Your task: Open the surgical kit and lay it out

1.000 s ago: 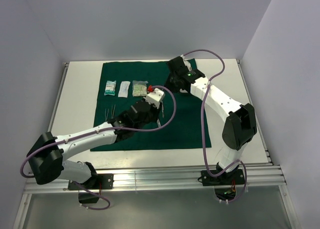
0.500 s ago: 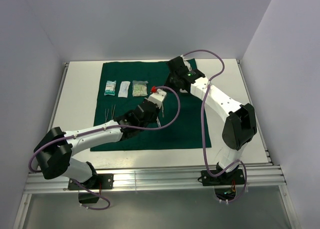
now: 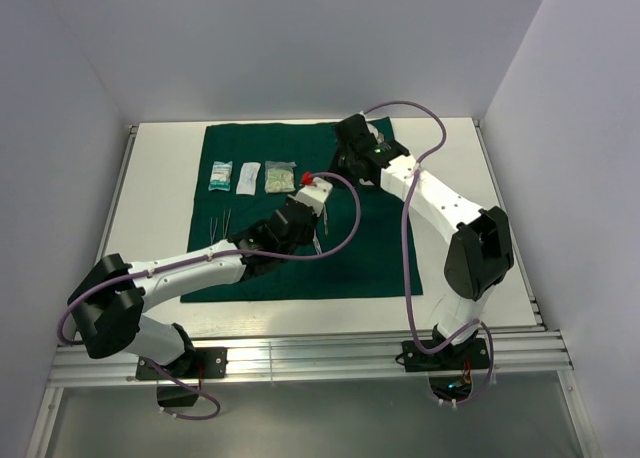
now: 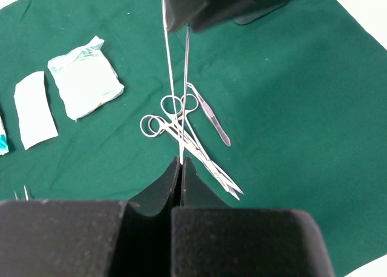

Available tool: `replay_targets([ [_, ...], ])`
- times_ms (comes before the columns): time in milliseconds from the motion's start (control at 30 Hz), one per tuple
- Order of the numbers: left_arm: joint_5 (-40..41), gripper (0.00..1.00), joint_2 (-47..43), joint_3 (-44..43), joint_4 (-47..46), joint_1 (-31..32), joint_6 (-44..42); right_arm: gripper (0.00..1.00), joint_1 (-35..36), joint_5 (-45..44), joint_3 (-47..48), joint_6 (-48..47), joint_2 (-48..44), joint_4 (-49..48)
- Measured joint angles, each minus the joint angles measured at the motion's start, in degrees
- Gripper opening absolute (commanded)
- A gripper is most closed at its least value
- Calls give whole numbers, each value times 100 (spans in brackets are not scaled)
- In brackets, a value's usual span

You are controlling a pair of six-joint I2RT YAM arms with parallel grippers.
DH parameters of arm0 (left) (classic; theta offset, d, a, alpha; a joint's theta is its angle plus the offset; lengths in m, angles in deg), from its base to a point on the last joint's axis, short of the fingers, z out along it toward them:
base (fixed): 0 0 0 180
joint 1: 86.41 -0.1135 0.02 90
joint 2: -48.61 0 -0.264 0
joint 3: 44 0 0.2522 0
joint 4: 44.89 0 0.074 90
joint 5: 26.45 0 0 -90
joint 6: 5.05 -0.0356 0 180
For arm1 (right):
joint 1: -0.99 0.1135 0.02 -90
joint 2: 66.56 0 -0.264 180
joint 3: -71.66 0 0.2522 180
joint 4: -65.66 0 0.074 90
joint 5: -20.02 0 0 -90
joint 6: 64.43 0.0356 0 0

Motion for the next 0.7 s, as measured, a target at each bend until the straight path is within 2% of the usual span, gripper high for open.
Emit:
replay_targets([
  [33,2,0,0,0,0,0,2,54,2,52,-20,-13,0,-15],
  [167,155,0,-22,24,-4,-13,11,76,-39,129,-35,-83,2,20],
  [200,181,0,-46,44,-7,-20,22,78,-96,164,-33,-98,2,22],
  [367,120,0,-256,179,24,9,170,84,-564,815,-57,-164,-13,-293],
  [467,83,0,-566,350,44,-2,297,85,-1091,1670,-424,-192,-157,-916],
  [567,-98,0,-942,409,66,-70,503,87,-1635,2924,-1139,-101,-328,-2020],
  [700,-391,0,-1331,407,42,-234,745,86,-1801,4288,-2100,376,-404,-3600],
])
